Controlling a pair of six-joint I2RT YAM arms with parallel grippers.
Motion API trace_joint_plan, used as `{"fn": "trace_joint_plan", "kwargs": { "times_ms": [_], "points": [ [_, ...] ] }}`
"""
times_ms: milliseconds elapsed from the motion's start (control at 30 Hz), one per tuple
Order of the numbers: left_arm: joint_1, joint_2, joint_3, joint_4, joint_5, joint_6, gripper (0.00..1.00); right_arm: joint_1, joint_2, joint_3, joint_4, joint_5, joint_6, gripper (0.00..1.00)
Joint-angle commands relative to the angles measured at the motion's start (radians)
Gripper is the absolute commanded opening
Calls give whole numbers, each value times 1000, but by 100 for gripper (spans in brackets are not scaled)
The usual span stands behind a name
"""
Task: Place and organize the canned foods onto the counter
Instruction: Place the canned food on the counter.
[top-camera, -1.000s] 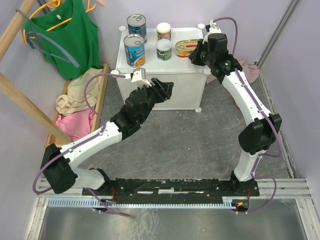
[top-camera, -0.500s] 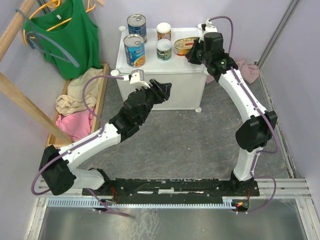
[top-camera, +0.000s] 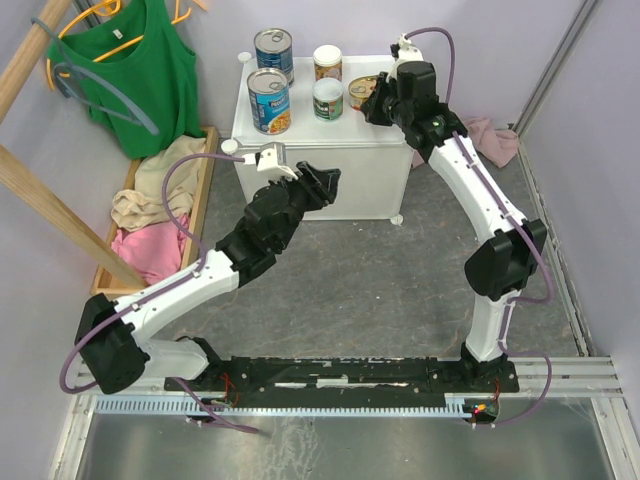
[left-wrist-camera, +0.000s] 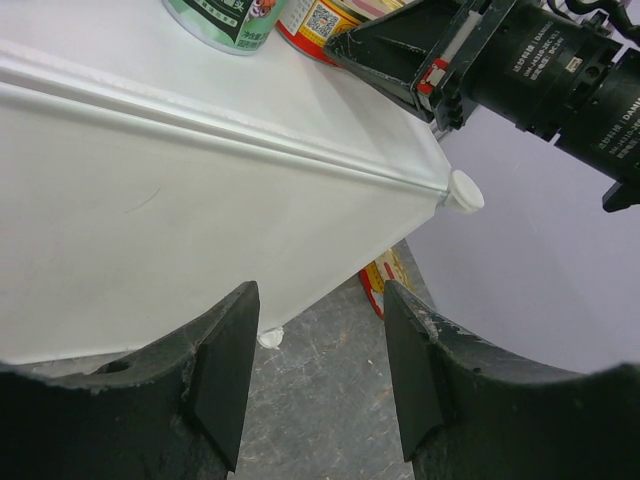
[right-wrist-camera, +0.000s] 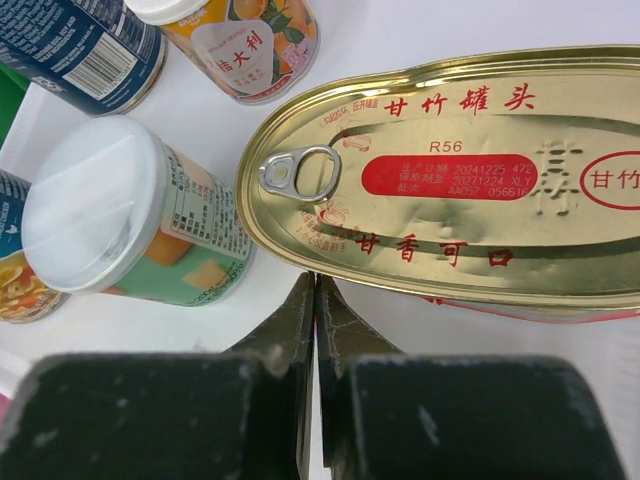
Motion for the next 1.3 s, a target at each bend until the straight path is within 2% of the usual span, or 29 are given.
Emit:
{"fn": "trace_joint_plan", "kwargs": {
  "times_ms": [0,767,1000,1267],
  "points": [
    [5,-42,-2,56,-32,41,59,-1,18,58,14,46,-28,5],
    [7,-49,-29,84,-42,52,59,-33,119,187,-10,75,-61,5],
    [8,-46,-29,86,-40,53,59,-41,78,134,12,101,-74,5],
    [10,-42,-29,87,-34,50,58,-58,112,191,-12,98,-70,5]
  ]
}}
